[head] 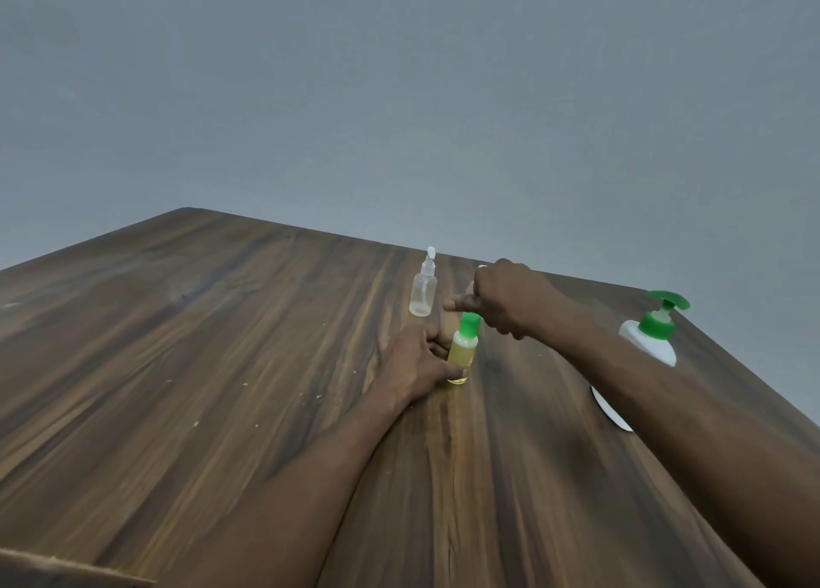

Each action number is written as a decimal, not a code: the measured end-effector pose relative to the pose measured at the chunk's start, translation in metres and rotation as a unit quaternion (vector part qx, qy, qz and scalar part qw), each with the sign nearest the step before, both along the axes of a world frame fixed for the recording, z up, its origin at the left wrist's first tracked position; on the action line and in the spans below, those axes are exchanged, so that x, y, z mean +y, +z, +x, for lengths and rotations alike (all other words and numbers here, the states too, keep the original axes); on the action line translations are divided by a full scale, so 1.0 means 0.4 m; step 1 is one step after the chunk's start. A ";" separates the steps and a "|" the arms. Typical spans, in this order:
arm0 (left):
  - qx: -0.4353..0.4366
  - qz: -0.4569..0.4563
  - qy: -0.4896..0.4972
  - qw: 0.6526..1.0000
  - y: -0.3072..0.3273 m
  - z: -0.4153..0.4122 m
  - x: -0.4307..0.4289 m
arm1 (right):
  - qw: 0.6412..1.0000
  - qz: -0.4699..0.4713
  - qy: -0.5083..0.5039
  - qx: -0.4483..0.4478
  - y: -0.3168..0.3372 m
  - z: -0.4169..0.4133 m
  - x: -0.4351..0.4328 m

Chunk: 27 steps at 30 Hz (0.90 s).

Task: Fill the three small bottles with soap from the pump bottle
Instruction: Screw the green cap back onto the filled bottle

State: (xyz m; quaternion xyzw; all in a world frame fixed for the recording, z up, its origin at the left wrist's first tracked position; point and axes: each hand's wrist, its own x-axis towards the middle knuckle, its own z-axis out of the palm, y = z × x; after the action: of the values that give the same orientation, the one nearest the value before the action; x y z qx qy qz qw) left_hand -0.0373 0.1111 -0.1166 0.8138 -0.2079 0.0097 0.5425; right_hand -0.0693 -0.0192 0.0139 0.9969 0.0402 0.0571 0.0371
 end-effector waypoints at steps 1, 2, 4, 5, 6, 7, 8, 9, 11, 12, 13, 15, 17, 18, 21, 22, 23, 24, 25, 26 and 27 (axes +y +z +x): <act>-0.003 0.002 0.000 1.000 0.002 -0.001 0.000 | 1.000 0.017 0.005 0.008 0.002 0.000 -0.001; -0.005 0.004 0.003 1.000 0.003 -0.003 0.001 | 0.998 0.044 0.019 0.030 0.006 -0.002 -0.003; -0.007 0.013 0.009 1.000 0.005 -0.006 0.000 | 0.994 0.082 0.024 0.072 0.009 -0.010 -0.010; -0.008 0.017 0.011 1.000 0.006 -0.007 0.000 | 0.993 0.087 0.005 0.079 0.008 -0.014 -0.015; -0.006 0.018 0.011 1.000 0.005 -0.007 -0.002 | 0.993 0.083 -0.018 0.077 0.007 -0.015 -0.024; -0.004 0.015 0.009 1.000 0.006 -0.007 -0.002 | 0.994 0.084 -0.031 0.065 0.007 -0.017 -0.029; -0.002 0.010 0.007 1.000 0.006 -0.006 -0.002 | 0.995 0.082 -0.020 0.051 0.009 -0.018 -0.031; -0.001 0.007 0.006 1.000 0.004 -0.003 -0.002 | 0.997 0.070 0.011 0.044 0.012 -0.017 -0.033; -0.001 0.005 0.006 1.000 0.004 -0.002 -0.001 | 0.995 0.013 0.078 0.056 0.020 -0.021 -0.026; -0.003 0.005 0.006 1.000 0.004 -0.002 -0.001 | 0.994 -0.005 0.093 0.059 0.021 -0.027 -0.016; -0.006 0.008 0.005 1.000 0.005 -0.002 -0.001 | 0.993 -0.008 0.097 0.059 0.017 -0.026 -0.011; -0.007 0.010 0.008 1.000 0.005 -0.004 -0.002 | 0.994 0.032 0.075 0.069 0.003 -0.018 -0.002; 0.000 0.006 0.007 1.000 0.005 -0.006 -0.002 | 0.995 0.050 0.048 0.078 0.000 -0.013 0.005; 0.002 0.004 0.008 1.000 0.005 -0.007 -0.002 | 0.995 0.043 0.048 0.078 0.002 -0.011 0.005; 0.003 0.011 0.018 1.000 0.009 -0.010 -0.002 | 0.994 0.015 0.075 0.077 0.008 -0.014 0.002; 0.002 0.015 0.020 1.000 0.010 -0.010 -0.003 | 0.994 0.014 0.080 0.075 0.006 -0.014 0.000; -0.001 0.019 0.021 1.000 0.013 -0.011 -0.003 | 0.994 0.017 0.080 0.070 0.003 -0.016 -0.002; -0.004 0.021 0.022 1.000 0.014 -0.011 -0.003 | 0.995 0.018 0.077 0.063 -0.001 -0.016 -0.002; -0.006 0.023 0.022 0.999 0.015 -0.012 -0.003 | 0.995 0.017 0.075 0.056 -0.005 -0.016 -0.002; -0.005 0.025 0.021 0.999 0.017 -0.014 -0.002 | 0.996 0.017 0.076 0.049 -0.009 -0.015 -0.002; -0.004 0.025 0.019 0.999 0.016 -0.015 -0.002 | 0.996 0.015 0.076 0.043 -0.014 -0.014 -0.002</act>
State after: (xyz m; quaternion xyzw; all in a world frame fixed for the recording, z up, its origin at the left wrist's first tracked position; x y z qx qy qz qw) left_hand -0.0433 0.1104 -0.1103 0.8309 -0.1948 0.0184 0.5209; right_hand -0.0749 -0.0202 0.0085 0.9929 0.1169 0.0176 0.0159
